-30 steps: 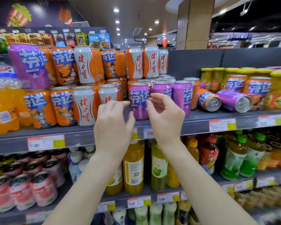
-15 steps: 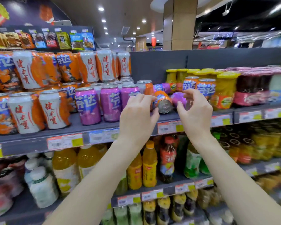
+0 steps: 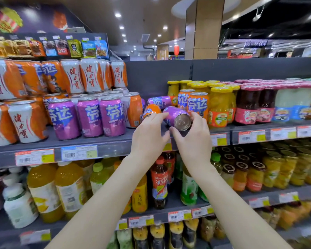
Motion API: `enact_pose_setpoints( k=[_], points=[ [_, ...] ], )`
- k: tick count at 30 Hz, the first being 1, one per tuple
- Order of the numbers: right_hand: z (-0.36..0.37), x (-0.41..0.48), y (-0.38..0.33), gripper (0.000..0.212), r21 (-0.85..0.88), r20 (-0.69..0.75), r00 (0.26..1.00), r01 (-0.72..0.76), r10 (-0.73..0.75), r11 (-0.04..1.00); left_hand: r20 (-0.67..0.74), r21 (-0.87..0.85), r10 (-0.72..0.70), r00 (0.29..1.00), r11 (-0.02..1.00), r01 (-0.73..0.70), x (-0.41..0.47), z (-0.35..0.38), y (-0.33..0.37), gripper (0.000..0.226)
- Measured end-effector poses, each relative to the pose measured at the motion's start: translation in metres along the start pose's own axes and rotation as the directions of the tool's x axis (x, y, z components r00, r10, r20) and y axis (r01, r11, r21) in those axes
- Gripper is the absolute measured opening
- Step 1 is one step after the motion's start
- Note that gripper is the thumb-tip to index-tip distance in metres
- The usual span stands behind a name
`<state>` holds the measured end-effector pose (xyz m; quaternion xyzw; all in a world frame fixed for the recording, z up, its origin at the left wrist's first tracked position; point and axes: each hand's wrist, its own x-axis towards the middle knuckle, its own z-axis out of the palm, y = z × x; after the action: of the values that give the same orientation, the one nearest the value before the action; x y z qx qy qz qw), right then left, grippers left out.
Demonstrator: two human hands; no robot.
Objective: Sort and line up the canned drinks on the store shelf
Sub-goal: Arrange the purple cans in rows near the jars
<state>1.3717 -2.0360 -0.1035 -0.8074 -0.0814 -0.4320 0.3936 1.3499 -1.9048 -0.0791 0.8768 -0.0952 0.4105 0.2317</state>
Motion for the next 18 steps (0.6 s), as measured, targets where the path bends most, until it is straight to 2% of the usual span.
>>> enact_pose_setpoints(
  k=[6, 8, 11, 14, 18],
  points=[
    [0.005, 0.008, -0.009, 0.067, -0.055, -0.014, 0.998, -0.055, 0.055, 0.997, -0.031, 0.036, 0.006, 1.000, 0.999, -0.005, -0.001, 0.003, 0.008, 0.048],
    [0.005, 0.010, -0.010, 0.064, -0.019, -0.018, 0.998, -0.067, 0.067, 0.998, -0.030, 0.028, 0.000, 1.000, 1.000, 0.001, -0.001, 0.002, 0.006, 0.048],
    [0.000, 0.020, -0.016, 0.055, 0.061, -0.055, 0.998, -0.010, 0.014, 0.998, -0.038, 0.021, -0.004, 0.999, 1.000, 0.004, 0.002, -0.003, 0.003, 0.053],
    [-0.003, 0.038, -0.030, 0.052, 0.036, -0.109, 0.992, 0.065, -0.060, 0.997, -0.085, 0.112, -0.028, 0.996, 0.993, 0.037, 0.007, -0.009, -0.002, 0.052],
    [0.003, 0.053, -0.041, 0.060, 0.027, -0.029, 0.992, 0.122, -0.122, 0.992, -0.180, 0.218, -0.079, 0.981, 0.969, 0.118, 0.014, -0.014, -0.009, 0.049]
  ],
)
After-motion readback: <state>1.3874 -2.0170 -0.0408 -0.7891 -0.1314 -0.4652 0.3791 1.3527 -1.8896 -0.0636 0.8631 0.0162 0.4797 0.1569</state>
